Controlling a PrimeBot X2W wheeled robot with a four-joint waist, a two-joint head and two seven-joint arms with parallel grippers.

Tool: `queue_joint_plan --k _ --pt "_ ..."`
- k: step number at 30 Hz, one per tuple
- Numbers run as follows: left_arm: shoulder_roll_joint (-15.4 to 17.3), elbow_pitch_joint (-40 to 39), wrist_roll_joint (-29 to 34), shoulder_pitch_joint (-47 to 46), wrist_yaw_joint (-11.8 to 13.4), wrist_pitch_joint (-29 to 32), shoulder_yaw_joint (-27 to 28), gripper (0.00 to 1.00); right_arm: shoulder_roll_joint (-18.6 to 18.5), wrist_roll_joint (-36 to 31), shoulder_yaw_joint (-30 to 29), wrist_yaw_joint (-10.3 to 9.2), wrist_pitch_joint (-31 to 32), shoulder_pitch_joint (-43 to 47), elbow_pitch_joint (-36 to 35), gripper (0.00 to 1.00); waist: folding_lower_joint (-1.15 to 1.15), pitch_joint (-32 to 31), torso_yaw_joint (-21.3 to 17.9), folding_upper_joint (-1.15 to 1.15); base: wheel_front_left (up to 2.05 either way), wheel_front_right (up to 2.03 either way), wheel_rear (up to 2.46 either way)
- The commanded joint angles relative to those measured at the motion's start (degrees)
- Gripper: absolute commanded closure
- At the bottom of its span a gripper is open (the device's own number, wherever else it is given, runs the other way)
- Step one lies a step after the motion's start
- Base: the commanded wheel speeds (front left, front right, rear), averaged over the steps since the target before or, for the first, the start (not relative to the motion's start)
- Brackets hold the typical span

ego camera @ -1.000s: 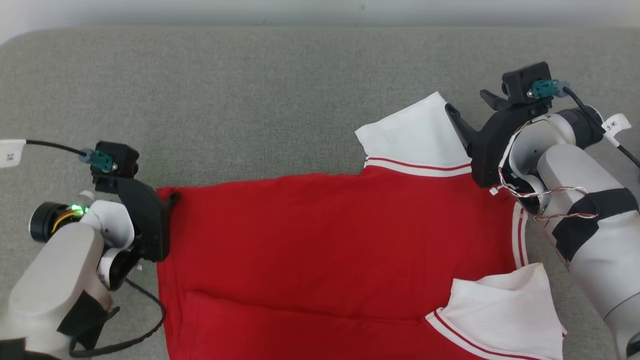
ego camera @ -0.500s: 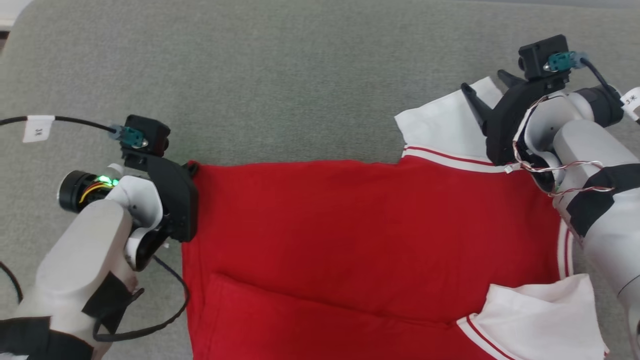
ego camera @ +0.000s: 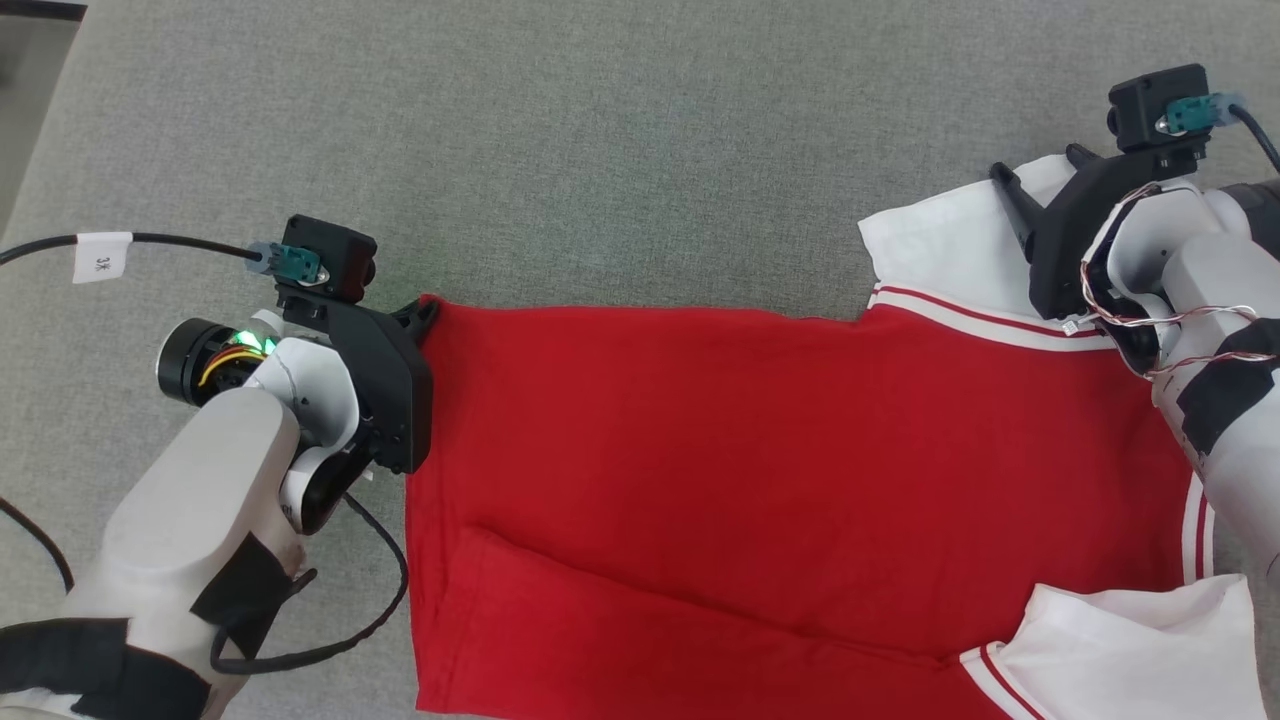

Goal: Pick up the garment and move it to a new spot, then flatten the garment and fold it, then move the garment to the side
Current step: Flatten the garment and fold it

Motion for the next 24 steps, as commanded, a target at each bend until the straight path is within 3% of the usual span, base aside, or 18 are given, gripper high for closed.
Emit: queue_joint_plan --k 1,5,9,10,11,12,13,18,24 --pt "0.36 0.39 -0.41 -0.37 0.13 -0.44 -0.26 1.00 -0.39 0.55 -0.20 -0.17 -0.54 0.48 1.10 0.00 0.00 -0.10 -0.20 0.00 0.00 0.00 0.00" --pt "0.43 1.28 -0.68 -0.92 0.13 -1.28 -0.43 1.00 0.49 1.08 -0.80 -0.17 -3.06 -0.84 1.62 0.00 0.00 0.00 -0.69 0.00 0.00 0.00 0.00" --pt "-0.36 2.27 -1.02 -0.98 0.13 -2.26 -0.91 1.00 0.94 1.41 0.37 -0.17 -1.49 0.38 2.48 0.00 0.00 -0.27 -0.89 0.00 0.00 0.00 0.00" --pt "-0.46 2.48 -1.15 -1.02 0.13 -2.36 -1.04 1.00 1.03 1.39 0.86 -0.17 -0.87 0.82 2.47 0.09 0.00 -0.30 -0.91 0.00 0.00 0.00 0.00" --pt "-0.52 2.65 -1.27 -1.12 0.13 -2.61 -1.16 1.00 1.03 1.54 1.24 -0.17 -0.42 1.07 2.36 0.41 0.00 -0.27 -0.94 0.00 0.00 0.00 0.00" --pt "-0.59 2.80 -1.39 -1.27 0.13 -2.78 -1.28 1.00 0.94 1.76 1.58 -0.17 -0.10 1.21 2.16 0.62 0.00 -0.19 -0.94 0.00 0.00 0.00 0.00" --pt "-0.56 2.94 -1.34 -1.51 0.13 -3.15 -1.33 1.00 0.69 1.92 1.79 -0.17 -0.31 1.14 2.04 1.00 0.00 -0.10 -0.92 0.00 0.00 0.00 0.00" --pt "-0.39 3.96 -0.95 -2.33 0.28 -5.15 -1.11 1.00 -0.67 1.17 1.85 -0.17 -3.41 -0.41 2.48 1.00 0.00 -0.01 -0.90 0.00 0.00 0.00 0.00" --pt "-0.64 6.04 0.38 -3.83 1.15 -10.53 -0.45 1.00 -0.87 -1.58 0.44 -0.17 -13.39 -3.53 5.96 1.00 0.00 -0.70 -1.22 0.00 0.00 0.00 0.00"
